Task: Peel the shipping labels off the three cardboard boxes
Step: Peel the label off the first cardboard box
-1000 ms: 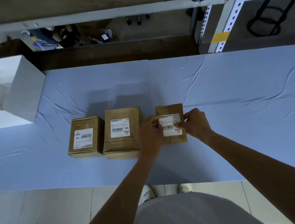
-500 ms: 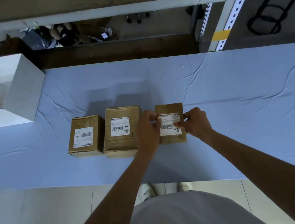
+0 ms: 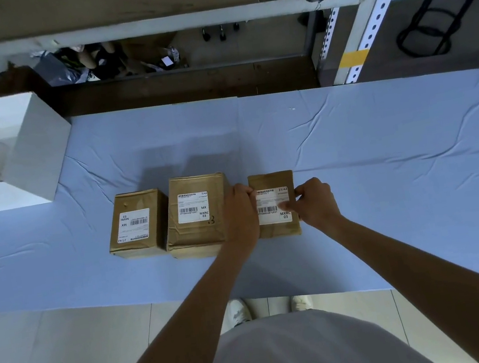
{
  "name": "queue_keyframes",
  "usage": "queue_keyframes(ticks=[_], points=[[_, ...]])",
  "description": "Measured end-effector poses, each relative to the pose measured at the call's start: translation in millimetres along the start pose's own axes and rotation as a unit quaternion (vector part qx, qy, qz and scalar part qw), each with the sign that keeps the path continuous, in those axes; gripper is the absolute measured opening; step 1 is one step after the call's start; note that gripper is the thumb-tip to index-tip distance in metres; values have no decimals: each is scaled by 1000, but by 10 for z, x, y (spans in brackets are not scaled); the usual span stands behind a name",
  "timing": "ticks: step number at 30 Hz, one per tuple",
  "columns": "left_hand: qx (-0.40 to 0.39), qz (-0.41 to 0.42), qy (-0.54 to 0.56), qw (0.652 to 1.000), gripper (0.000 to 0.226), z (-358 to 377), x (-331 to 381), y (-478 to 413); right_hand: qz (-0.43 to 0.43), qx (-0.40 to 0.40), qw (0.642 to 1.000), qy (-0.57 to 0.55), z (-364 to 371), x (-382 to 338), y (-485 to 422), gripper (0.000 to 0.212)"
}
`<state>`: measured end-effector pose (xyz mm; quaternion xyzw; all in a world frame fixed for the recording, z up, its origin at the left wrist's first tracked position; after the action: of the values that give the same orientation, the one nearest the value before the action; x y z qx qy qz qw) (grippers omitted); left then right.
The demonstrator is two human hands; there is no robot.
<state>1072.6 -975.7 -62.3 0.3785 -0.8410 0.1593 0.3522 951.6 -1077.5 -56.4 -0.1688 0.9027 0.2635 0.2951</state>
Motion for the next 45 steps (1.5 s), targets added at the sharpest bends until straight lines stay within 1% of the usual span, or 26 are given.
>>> queue_keyframes(ticks=[6,10,13,18,24,28,31,33,37,42,45], points=[[0,-28,-6,1000,16,65,-10,15,4,12,1000,11,-31,9,15,37],[0,-17,7,1000,15,46,-11,22,6,12,1000,6,-35,33,22,41],[-9,-16,16,1000,16,24,-9,21,-1,6,1000,9,-28,19,22,40],[-17,-29,104,994,13,-48,-10,9,10,3,1000,-7,-61,41,-3,43],[-29,-50,173,983,9,-89,-72,10,15,-5,999,-30,-49,18,-30,44],[-24,-24,162,986,9,-104,-90,3,14,1,1000,-25,-33,15,-47,46],[-10,4,115,993,4,-98,-53,1,14,5,1000,-9,-8,13,-51,47],[4,-2,88,996,4,-73,-29,-4,17,6,1000,-4,8,8,-51,47],[20,-19,78,997,6,-46,16,-27,20,12,1000,1,-11,9,-53,47],[1,-36,60,998,8,-52,64,-51,24,19,1000,1,-13,40,-45,47],[-7,-32,47,998,9,-51,100,-75,27,21,999,-2,-10,49,-58,46]])
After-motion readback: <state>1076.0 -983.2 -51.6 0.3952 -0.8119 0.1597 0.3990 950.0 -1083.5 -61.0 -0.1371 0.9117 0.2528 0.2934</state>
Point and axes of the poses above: each hand's wrist, its own y-axis away from the middle knuckle, its own z-axis out of the palm, x = y × z, the point moved 3 cm from there along -y, towards the middle knuckle, and after that the axes turned 2 degrees about y, right-handed, at the moved point
